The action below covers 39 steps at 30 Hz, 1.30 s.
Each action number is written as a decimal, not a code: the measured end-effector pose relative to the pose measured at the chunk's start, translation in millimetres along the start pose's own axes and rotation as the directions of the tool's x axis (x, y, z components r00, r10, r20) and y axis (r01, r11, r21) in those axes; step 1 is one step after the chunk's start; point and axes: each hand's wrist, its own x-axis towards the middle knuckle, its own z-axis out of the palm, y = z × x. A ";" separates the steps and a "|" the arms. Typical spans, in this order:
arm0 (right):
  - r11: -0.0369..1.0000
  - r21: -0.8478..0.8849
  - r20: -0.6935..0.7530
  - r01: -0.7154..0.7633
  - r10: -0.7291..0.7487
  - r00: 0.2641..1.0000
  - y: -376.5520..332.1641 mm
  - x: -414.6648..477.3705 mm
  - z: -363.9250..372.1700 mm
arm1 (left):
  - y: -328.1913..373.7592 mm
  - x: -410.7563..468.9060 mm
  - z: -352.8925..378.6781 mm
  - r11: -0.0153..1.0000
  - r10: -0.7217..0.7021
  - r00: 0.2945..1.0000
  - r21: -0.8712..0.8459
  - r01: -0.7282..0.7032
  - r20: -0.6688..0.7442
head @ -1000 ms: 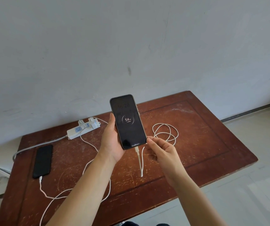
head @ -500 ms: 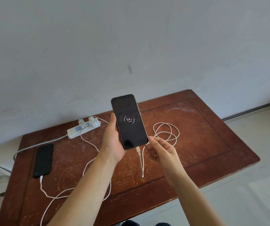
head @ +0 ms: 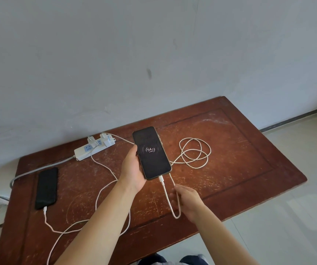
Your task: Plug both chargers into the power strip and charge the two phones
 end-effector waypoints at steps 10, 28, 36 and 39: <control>0.980 0.150 -0.270 0.129 -0.085 0.959 -9.8 33.1 -48.4 | -58.5 55.7 -33.5 0.982 -0.188 0.962 -0.013 0.189 -0.196; 0.911 -0.393 -0.398 0.128 -0.294 0.869 5.9 66.4 -60.3 | -97.8 88.2 -53.4 0.895 -0.184 0.929 0.336 0.293 -0.322; 0.652 -0.748 -0.280 0.122 -0.477 0.833 3.6 59.9 -56.9 | -97.6 87.4 -51.0 0.835 -0.199 0.927 0.441 0.331 -0.318; 0.616 -0.781 -0.266 0.098 -0.471 0.841 2.9 57.3 -54.2 | -98.1 84.0 -48.2 0.813 -0.202 0.927 0.474 0.338 -0.316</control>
